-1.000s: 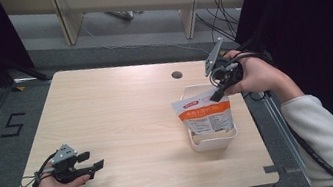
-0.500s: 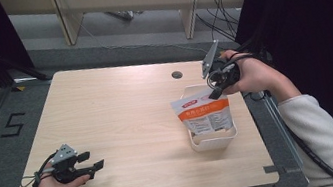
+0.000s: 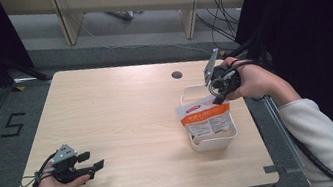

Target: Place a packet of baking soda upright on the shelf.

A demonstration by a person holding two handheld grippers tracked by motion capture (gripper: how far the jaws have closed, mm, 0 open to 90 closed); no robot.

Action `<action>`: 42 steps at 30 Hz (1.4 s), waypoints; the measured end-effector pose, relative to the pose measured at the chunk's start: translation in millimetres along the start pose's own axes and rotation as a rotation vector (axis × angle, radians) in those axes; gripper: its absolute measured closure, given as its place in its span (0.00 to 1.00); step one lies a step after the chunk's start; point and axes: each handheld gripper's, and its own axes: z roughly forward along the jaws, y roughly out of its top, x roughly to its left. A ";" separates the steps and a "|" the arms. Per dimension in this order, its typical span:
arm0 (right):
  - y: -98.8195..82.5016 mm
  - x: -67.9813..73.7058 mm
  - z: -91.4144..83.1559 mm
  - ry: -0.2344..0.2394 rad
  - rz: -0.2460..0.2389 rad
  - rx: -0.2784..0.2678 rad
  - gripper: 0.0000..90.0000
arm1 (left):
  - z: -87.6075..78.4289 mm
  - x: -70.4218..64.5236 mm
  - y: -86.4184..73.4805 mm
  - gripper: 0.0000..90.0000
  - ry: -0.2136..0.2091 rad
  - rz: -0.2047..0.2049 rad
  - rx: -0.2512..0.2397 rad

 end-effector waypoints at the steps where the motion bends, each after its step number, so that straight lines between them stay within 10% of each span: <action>1: -2.1 0.0 3.6 0.012 0.007 -0.002 1.00 | -0.1 -0.1 0.1 0.35 -0.003 0.010 0.000; 22: -32.6 -4.5 23.7 0.011 0.113 0.045 1.00 | 0.8 -0.5 -0.2 0.35 -0.003 0.001 -0.003; 30: -23.6 0.1 19.3 0.028 0.194 -0.076 0.71 | 0.8 -0.7 0.0 0.35 -0.003 0.001 -0.001; 42: 11.3 14.4 18.0 0.015 0.167 -0.237 0.50 | -0.5 -0.3 0.4 0.35 -0.001 0.019 0.004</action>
